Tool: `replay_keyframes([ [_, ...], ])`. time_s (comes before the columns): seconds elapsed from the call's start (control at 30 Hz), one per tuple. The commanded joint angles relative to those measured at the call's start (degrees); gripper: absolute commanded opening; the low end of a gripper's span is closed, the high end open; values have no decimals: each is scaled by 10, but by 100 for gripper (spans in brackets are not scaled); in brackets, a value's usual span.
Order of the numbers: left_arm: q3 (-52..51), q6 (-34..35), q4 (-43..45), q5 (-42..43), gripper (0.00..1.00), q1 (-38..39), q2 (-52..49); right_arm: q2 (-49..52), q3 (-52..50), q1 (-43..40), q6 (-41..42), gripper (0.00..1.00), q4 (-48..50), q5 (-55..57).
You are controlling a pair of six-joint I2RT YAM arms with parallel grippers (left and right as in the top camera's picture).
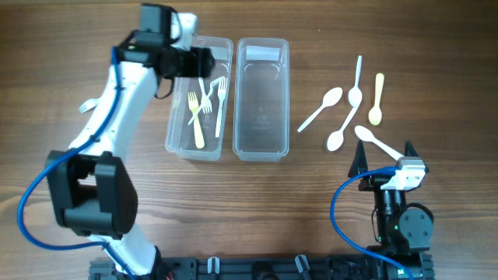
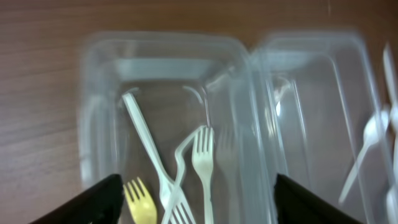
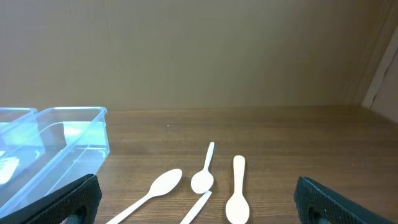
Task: Pack container
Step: 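Drop the white fork into the left container, then reach the left gripper to the light-blue fork and grasp it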
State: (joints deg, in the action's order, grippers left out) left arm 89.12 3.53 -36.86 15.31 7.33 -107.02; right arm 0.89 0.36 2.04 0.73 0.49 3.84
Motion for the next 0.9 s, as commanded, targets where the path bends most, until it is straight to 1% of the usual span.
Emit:
replay_keyframes([
  [0.0,12,290,24,-73,72,-73,23,-5,-1,-2,-6,100,3,-9],
  [0.03,12,348,29,-122,73,-89,22,-5,-1,-2,-6,100,3,-9],
  [0.1,12,436,44,-190,72,-113,22,-5,-1,-2,-6,100,3,-9],
  [0.13,12,472,50,-217,69,-123,22,-5,-1,-2,-6,100,3,-9],
  [0.2,12,509,65,-256,69,-132,11,-5,-1,-2,-6,100,3,-9],
  [0.33,12,512,131,-261,72,-135,-52,-5,-1,-2,-6,100,3,-9],
  [0.37,12,529,150,-263,73,-137,-71,-5,-1,-2,-6,100,3,-9],
  [0.4,12,564,178,-263,73,-144,-101,-5,-1,-2,-6,100,3,-9],
  [0.43,12,575,186,-263,73,-147,-111,-5,-1,-2,-6,100,3,-9],
  [0.5,12,585,227,-263,72,-155,-144,-5,-1,-2,-6,100,3,-9],
  [0.57,12,586,248,-263,70,-162,-170,-5,-1,-2,-6,100,3,-9],
  [0.67,12,587,244,-260,69,-167,-193,-5,-1,-2,-6,100,3,-9],
  [0.77,12,587,207,-240,64,-167,-193,-5,-1,-2,-6,100,3,-9],
  [0.87,12,591,152,-233,64,-167,-193,-5,-1,-2,-6,100,3,-9],
])
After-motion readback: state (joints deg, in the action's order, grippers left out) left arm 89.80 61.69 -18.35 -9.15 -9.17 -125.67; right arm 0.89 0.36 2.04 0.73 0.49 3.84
